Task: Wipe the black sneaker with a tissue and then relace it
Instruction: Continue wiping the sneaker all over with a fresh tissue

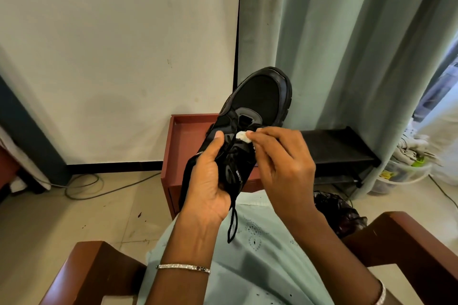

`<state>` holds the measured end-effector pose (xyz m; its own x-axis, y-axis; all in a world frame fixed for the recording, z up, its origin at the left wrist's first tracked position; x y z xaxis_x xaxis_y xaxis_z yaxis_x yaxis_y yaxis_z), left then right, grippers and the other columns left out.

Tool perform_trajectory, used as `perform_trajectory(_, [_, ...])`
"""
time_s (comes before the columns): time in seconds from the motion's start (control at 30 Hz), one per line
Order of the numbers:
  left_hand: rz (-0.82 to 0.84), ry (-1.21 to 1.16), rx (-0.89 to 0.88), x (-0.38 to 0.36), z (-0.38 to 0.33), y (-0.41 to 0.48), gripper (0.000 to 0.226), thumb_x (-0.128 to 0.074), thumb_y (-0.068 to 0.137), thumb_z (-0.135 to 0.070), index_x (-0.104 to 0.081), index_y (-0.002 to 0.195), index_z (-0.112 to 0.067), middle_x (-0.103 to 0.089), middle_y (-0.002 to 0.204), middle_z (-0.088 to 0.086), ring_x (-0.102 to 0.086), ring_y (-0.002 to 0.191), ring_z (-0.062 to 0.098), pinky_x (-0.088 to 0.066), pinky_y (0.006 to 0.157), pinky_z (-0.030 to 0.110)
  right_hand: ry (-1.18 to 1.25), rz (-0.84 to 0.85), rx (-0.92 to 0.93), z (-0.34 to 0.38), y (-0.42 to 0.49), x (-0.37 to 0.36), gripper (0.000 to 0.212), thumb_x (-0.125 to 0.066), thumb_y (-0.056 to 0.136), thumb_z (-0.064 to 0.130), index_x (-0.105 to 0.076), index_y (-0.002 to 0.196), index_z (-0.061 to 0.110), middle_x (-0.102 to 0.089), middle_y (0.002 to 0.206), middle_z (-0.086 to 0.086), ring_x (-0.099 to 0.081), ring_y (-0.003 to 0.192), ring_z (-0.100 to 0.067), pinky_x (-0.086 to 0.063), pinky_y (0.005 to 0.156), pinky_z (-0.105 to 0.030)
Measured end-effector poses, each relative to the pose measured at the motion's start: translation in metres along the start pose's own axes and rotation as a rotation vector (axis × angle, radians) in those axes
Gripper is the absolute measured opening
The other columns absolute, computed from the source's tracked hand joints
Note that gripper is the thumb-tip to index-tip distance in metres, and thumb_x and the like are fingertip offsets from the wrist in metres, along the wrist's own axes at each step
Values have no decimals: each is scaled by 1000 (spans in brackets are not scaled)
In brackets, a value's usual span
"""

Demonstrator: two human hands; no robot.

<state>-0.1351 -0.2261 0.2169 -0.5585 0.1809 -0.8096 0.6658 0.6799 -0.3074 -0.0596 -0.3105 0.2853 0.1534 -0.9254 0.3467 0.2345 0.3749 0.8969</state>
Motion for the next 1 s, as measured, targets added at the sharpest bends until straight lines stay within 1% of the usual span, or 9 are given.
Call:
perform_trajectory(0.13, [-32,41,5,5,-2,0,50,-62,93,-40,-65,122,0,-68,119,22,-66,113,34,-51,100,43,16,28,4,9,-17,-4,17,-61,97,8,-75,102,0,-69,102,-14,-64,95,-23,-52,87,-29])
perform_trajectory(0.27, [-78,70,36,8,-2,0,49,-63,91,-41,-68,117,-1,-72,110,21,-71,97,32,-60,74,37,64,93,51,21,-35,-5,31,-50,103,17,-75,104,-1,-70,102,-14,-65,95,-24,-53,87,-31])
perform_trajectory(0.3, [-78,66,33,8,-2,-1,48,-63,91,-41,-67,117,0,-72,110,21,-71,98,32,-60,76,38,58,100,62,18,-32,-5,29,-51,103,16,-75,103,-1,-70,101,-14,-65,94,-24,-53,86,-31])
perform_trajectory(0.4, [-51,66,13,3,1,-1,44,-62,94,-37,-66,121,-2,-71,113,21,-69,106,33,-53,98,46,6,47,52,2,-13,2,16,-62,96,5,-75,102,0,-70,100,-14,-64,94,-24,-52,84,-31])
perform_trajectory(0.5, [-40,57,14,-1,3,-2,38,-60,96,-33,-67,117,-2,-74,106,19,-72,97,31,-55,94,42,-31,-13,15,-8,-2,8,14,-67,92,0,-76,102,0,-69,100,-14,-64,93,-25,-52,86,-30])
perform_trajectory(0.6, [-34,40,51,0,4,-2,41,-60,95,-35,-67,119,-2,-73,108,20,-71,102,32,-53,97,44,-7,1,5,-1,-13,4,13,-66,92,0,-76,101,0,-70,101,-14,-65,94,-26,-52,87,-29])
perform_trajectory(0.73, [-70,17,105,6,5,0,46,-64,91,-38,-67,116,0,-73,101,20,-73,83,30,-62,67,36,66,95,28,14,-36,-2,15,-63,95,3,-75,103,-1,-70,103,-13,-65,97,-25,-52,87,-32])
perform_trajectory(0.83, [-81,27,113,4,7,-1,43,-62,93,-36,-67,115,0,-74,98,20,-74,80,31,-61,61,38,32,117,59,9,-30,0,17,-62,96,6,-75,103,-1,-70,103,-13,-65,97,-24,-52,88,-31])
perform_trajectory(1.0, [-66,52,59,1,7,0,34,-60,95,-30,-68,113,-2,-74,101,19,-74,84,30,-55,91,43,-48,2,-6,-14,-1,11,16,-70,89,-1,-75,105,0,-69,102,-13,-64,93,-25,-52,84,-30])
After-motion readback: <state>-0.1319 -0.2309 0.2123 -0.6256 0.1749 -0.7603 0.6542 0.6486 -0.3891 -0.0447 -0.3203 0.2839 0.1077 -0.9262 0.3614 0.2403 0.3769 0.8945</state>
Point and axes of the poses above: each hand's wrist, its own y-axis towards the middle knuckle, its own x-axis out of the back of the hand, z = x × y, the point moved 7 cm from there along y, towards the middle knuckle
